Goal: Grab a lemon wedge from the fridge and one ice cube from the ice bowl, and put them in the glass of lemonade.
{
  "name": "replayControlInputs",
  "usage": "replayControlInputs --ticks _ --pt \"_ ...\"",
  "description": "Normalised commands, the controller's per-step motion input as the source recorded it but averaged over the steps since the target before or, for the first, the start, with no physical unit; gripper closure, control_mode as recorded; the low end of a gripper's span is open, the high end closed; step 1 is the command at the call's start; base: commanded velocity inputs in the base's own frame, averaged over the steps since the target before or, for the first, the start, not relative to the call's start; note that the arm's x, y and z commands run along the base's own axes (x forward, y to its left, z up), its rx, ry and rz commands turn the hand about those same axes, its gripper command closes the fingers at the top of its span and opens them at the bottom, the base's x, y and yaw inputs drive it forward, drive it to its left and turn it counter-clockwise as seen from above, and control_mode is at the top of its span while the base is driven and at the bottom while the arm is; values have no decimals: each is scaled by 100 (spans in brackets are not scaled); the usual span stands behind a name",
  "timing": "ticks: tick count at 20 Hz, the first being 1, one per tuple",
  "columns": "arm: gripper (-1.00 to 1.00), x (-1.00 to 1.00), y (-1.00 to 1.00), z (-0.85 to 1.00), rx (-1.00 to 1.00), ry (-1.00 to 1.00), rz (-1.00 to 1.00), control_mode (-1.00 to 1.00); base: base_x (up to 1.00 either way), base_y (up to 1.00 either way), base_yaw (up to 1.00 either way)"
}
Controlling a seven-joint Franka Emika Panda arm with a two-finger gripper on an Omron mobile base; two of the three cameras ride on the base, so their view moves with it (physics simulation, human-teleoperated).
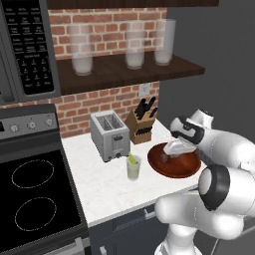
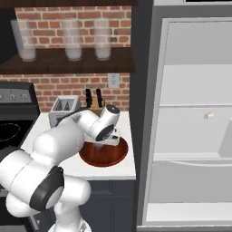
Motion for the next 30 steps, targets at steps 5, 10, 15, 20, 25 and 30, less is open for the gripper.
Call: replayControlInputs --ticks 5,10,15,20,25,30 --pt "100 -12 91 85 -6 0 2 -100 0 0 0" --pt "100 0 100 37 -16 2 7 -100 0 0 0" --pt "100 3 76 0 -7 6 6 -100 0 0 0" --pt "100 14 45 0 -1 0 2 -100 0 0 0" --pt "100 25 3 0 -1 3 0 -100 0 0 0" --pt "100 -10 -11 0 -1 1 0 -100 0 0 0"
